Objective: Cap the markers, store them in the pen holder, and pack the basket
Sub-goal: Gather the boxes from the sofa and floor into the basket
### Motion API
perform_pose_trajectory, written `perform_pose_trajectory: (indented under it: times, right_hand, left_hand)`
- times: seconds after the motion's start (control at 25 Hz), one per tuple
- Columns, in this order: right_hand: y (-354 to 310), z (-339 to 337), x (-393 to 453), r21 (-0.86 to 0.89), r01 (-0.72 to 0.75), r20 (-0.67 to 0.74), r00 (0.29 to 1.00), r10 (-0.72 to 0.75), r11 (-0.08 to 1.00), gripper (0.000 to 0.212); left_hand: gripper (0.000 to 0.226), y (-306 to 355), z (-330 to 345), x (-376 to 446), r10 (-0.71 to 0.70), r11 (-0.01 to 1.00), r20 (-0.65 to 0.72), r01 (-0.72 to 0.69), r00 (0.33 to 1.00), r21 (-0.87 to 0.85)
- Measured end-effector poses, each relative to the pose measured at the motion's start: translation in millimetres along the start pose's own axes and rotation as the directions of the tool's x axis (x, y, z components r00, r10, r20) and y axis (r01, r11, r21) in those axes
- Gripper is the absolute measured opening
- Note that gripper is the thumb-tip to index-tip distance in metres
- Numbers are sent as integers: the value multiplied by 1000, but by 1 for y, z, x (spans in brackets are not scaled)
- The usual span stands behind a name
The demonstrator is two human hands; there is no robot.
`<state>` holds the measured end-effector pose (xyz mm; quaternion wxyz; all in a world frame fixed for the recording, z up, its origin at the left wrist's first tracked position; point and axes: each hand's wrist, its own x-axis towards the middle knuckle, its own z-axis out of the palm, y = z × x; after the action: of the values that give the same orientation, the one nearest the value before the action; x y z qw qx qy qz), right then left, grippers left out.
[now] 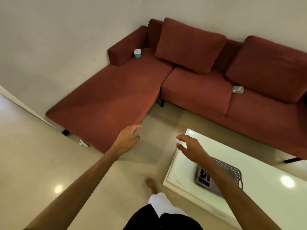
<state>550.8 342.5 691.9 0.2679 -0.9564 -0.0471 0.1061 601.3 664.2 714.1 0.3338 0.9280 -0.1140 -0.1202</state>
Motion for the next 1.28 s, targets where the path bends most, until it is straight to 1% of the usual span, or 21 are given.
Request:
perform_pose_trajectory:
  times: [0.16,0.24,0.32,0.44,0.56,0.64,0.8,0.96,1.12,1.28]
  right_hand:
    - [-8,6,50,38,-14,90,996,10,999,47]
    - [-6,7,82,66,-40,93,995,34,997,46]
    - [-4,5,127,82,-67,86,994,60,994,43]
    - [0,-5,198,93,-96,100,991,87,991,44]
    - [2,-19,273,103,-97,101,991,87,990,44]
    - [2,-30,323,94,-81,96,993,72,992,43]
    - [-3,-45,401,96,-102,125,988,90,990,39]
    - [-9,-53,491,106,-121,193,976,99,987,37]
    - [-18,-71,589,72,-147,255,959,124,987,35]
    - [-27,-97,678,70,-148,270,955,124,987,32]
  left_hand:
    - [49,-35,-11,39,-14,999,45,13,999,31]
    - [49,-51,-19,67,-25,999,43,23,999,37]
    - [50,-67,-29,105,-47,998,47,44,998,50]
    - [51,-88,-44,172,-28,990,91,16,995,138]
    - [52,-101,-62,242,-29,985,116,8,993,174]
    - [52,-107,-74,289,-36,985,132,12,991,175]
    - [51,-122,-101,365,-64,984,125,42,990,173]
    - [51,-162,-127,446,-85,984,132,62,988,170]
    - [52,-200,-151,528,-120,984,149,97,982,150]
    - [52,-222,-179,606,-112,988,179,90,978,126]
